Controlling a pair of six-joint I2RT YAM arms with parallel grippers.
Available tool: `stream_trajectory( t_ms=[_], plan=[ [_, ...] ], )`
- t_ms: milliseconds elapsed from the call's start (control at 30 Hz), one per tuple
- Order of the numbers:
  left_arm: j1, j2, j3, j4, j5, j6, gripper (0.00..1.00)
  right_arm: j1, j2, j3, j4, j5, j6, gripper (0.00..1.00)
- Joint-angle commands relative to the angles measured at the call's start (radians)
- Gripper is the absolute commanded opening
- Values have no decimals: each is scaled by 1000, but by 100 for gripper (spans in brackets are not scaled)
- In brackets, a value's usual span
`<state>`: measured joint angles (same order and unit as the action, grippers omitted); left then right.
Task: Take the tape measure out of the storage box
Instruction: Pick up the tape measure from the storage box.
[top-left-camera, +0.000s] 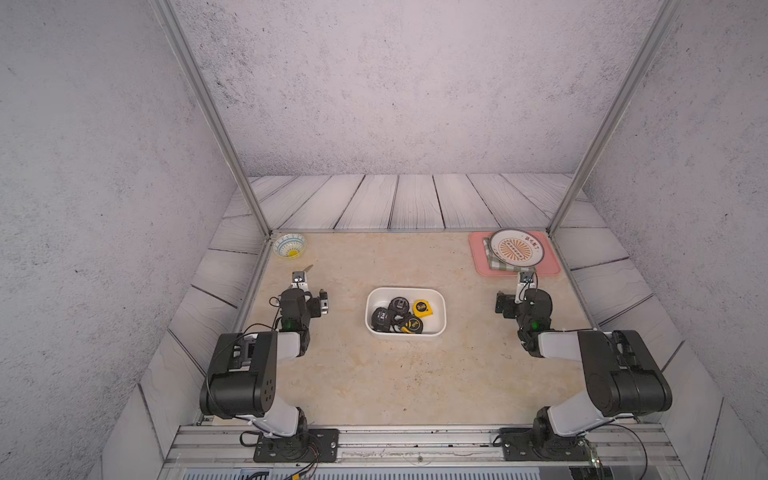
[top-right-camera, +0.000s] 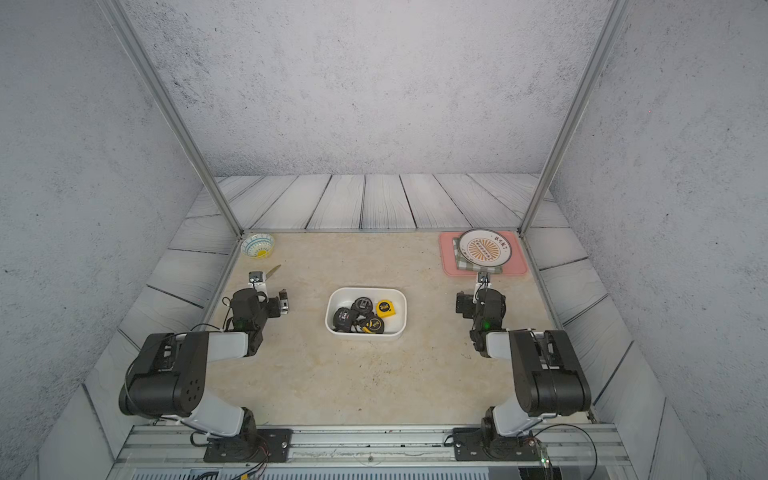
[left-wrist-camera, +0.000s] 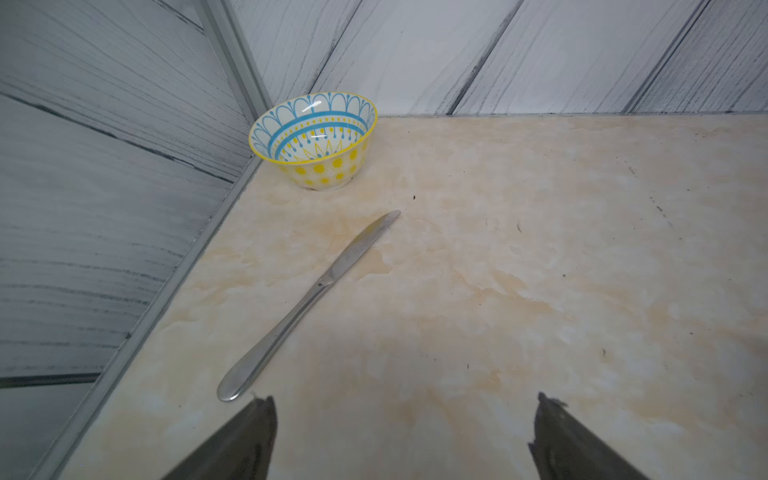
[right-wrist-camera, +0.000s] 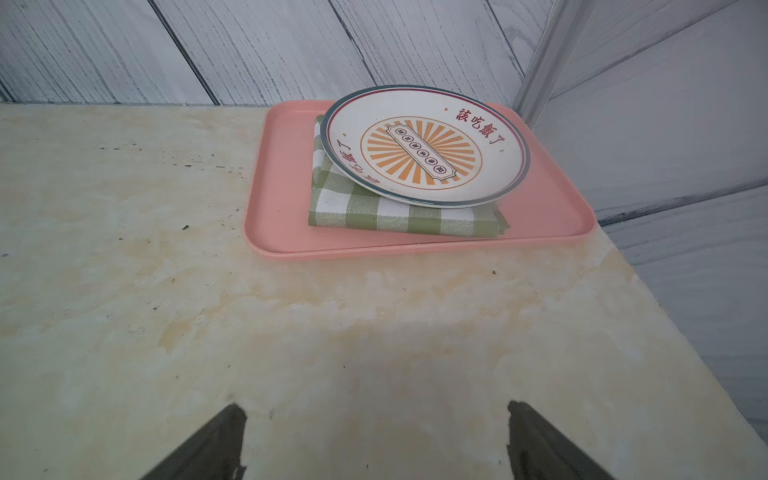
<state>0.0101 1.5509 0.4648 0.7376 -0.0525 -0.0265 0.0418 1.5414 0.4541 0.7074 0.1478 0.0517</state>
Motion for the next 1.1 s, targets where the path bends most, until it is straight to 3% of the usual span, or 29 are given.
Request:
stream_trajectory(
  t_ms=[0, 900, 967, 1067],
  plan=[
    [-2, -18, 11, -5, -1, 0, 100, -4, -6, 17, -7, -11, -1, 99],
    [-3, -25, 12, 4, -16, 0, 98, -2, -22, 9, 9, -5, -10, 99],
    [-2, -52, 70, -124, -45, -11, 98, -2, -51, 68, -87, 33, 2, 99],
    [-2, -85, 232, -467, -35, 2, 98, -3, -59, 287, -506, 29, 18, 99]
  ],
)
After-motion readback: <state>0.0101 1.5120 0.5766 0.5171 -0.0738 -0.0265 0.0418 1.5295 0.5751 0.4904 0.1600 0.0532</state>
